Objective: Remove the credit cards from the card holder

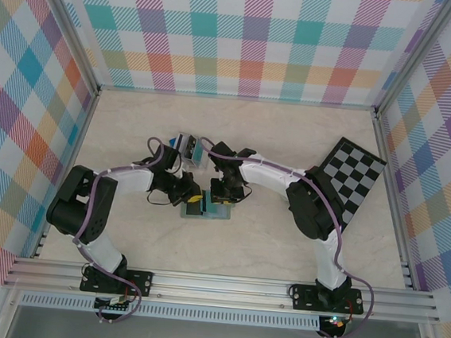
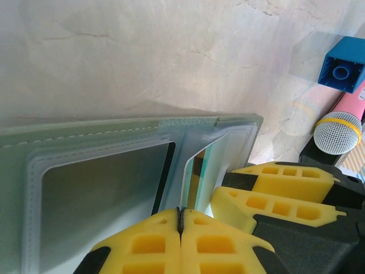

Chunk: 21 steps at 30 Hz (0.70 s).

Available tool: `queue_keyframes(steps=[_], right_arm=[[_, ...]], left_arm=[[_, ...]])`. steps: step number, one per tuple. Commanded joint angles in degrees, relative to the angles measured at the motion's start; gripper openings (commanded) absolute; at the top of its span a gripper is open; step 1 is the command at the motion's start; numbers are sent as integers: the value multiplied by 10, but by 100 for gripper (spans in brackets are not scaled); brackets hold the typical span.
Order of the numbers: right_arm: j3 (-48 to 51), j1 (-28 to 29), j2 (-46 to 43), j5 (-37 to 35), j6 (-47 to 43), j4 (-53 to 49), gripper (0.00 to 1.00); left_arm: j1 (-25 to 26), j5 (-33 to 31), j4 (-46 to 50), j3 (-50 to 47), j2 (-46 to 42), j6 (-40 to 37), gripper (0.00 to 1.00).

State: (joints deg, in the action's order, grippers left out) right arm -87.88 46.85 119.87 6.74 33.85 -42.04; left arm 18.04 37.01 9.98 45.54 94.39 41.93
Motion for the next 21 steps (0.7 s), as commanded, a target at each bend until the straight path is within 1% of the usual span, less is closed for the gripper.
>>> queue_keyframes(steps=[1,5,7,12,17,21], right_arm=[[2,-4,23,-2,6,-25,27],[7,-6,8,4,6,-15,27],[17,-8,-11,13,4,3,28],[43,-17,-69,43,-4,52,33],[88,-34,-125,98,-2,116,42],[127,-60,-151,178,19,178,48]], left_arm=[[-14,-3,23,-8,-15,-22,0],[-26,-16,54,-5,-32,-49,0],[-32,-22,85,-2,-44,-66,0],[-48,-28,118,1,-75,-93,0],[-63,-22,140,9,-102,-107,0],[-69,10,140,19,-122,-104,0]])
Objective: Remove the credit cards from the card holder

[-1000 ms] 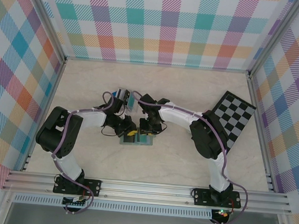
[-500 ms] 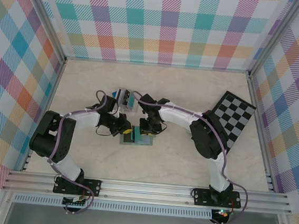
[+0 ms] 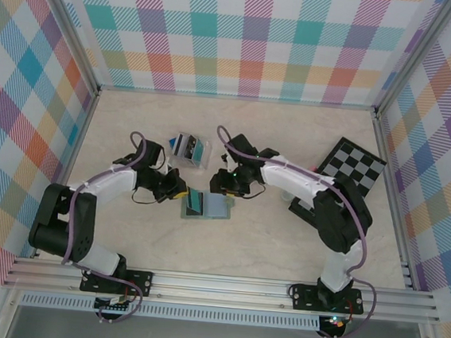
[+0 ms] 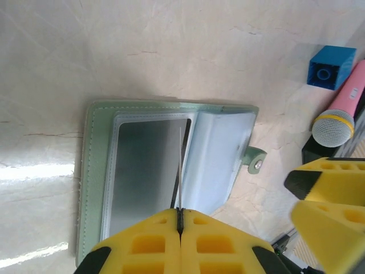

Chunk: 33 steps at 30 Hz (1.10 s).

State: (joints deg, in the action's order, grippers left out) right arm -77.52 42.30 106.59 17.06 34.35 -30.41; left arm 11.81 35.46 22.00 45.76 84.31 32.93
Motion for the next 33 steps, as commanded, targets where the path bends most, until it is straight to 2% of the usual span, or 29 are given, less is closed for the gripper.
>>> queue_keyframes(steps=[1,8,16,23,27,33], right_arm=[[31,-22,-21,103,21,81,50],[54,-44,-28,220,61,168,60],[79,-60,-35,312,136,282,59],[104,-76,-52,349,194,359,43],[111,-80,-55,361,213,377,33],[121,-80,-58,373,243,411,20]], left_arm=[[-7,40,15,20,-26,-12,0],[-7,137,-78,29,-42,48,0],[-7,182,-202,16,-51,140,0],[-8,184,-242,1,-58,176,0],[-8,189,-295,-18,-54,226,0],[-8,187,-323,-27,-53,248,0]])
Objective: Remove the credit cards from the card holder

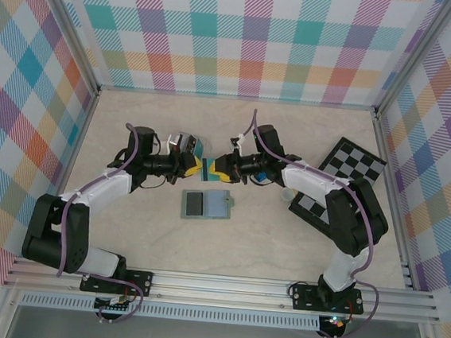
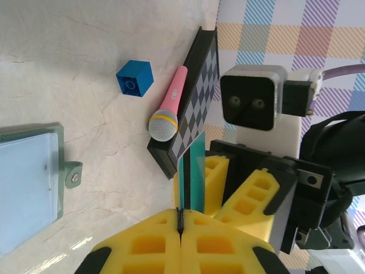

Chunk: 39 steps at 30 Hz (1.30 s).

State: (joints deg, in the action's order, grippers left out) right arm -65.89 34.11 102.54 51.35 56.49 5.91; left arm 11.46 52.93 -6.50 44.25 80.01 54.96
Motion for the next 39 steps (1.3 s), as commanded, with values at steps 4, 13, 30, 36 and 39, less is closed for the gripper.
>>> queue_keyframes(steps=[4,13,30,36,39], right_arm=[[7,2,-17,31,41,69,13],[5,8,-5,43,82,127,11],[-1,10,11,52,91,124,12],[-6,5,14,44,74,87,12],[-6,2,7,32,55,57,14]], left_arm=[[-4,11,-71,-22,-11,58,1],[8,8,-111,-28,-3,90,20],[29,17,-174,-23,16,118,19],[29,13,-176,-21,13,117,7],[29,4,-166,-19,14,111,0]])
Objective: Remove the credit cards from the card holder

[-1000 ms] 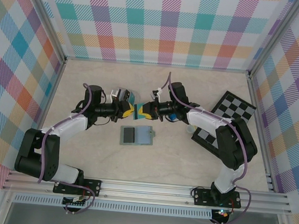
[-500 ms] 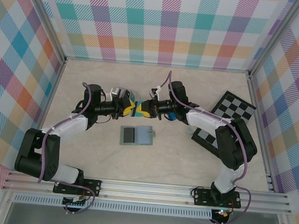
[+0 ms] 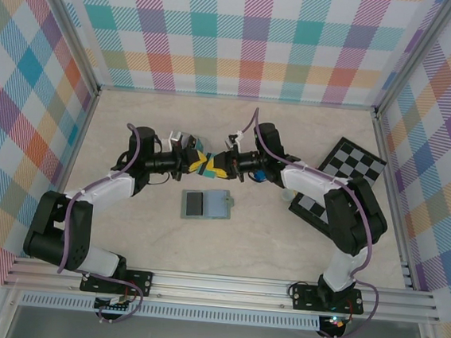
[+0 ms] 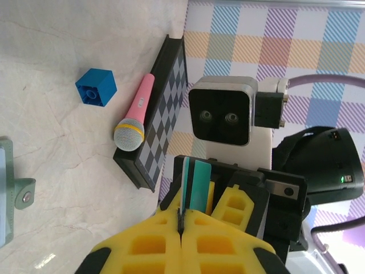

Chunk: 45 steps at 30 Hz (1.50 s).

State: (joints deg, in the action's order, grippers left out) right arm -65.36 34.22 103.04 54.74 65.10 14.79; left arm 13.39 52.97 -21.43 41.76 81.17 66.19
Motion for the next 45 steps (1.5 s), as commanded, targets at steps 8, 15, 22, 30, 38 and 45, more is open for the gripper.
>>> queue_keyframes(steps=[8,15,22,30,38,45], right_arm=[[-9,-24,-49,-90,-124,-199,56],[-6,-47,-112,-216,-212,-331,89],[10,-56,-162,-316,-250,-393,100],[36,-59,-190,-341,-260,-391,100],[53,-62,-201,-347,-263,-396,100],[63,-65,-208,-347,-264,-397,100]], left_arm=[[6,-57,150,60,-18,-125,0],[3,-207,395,188,-21,-308,0],[11,-368,483,295,26,-409,0],[63,-493,441,329,97,-466,0],[89,-552,390,333,168,-496,0],[89,-580,393,363,217,-515,0]])
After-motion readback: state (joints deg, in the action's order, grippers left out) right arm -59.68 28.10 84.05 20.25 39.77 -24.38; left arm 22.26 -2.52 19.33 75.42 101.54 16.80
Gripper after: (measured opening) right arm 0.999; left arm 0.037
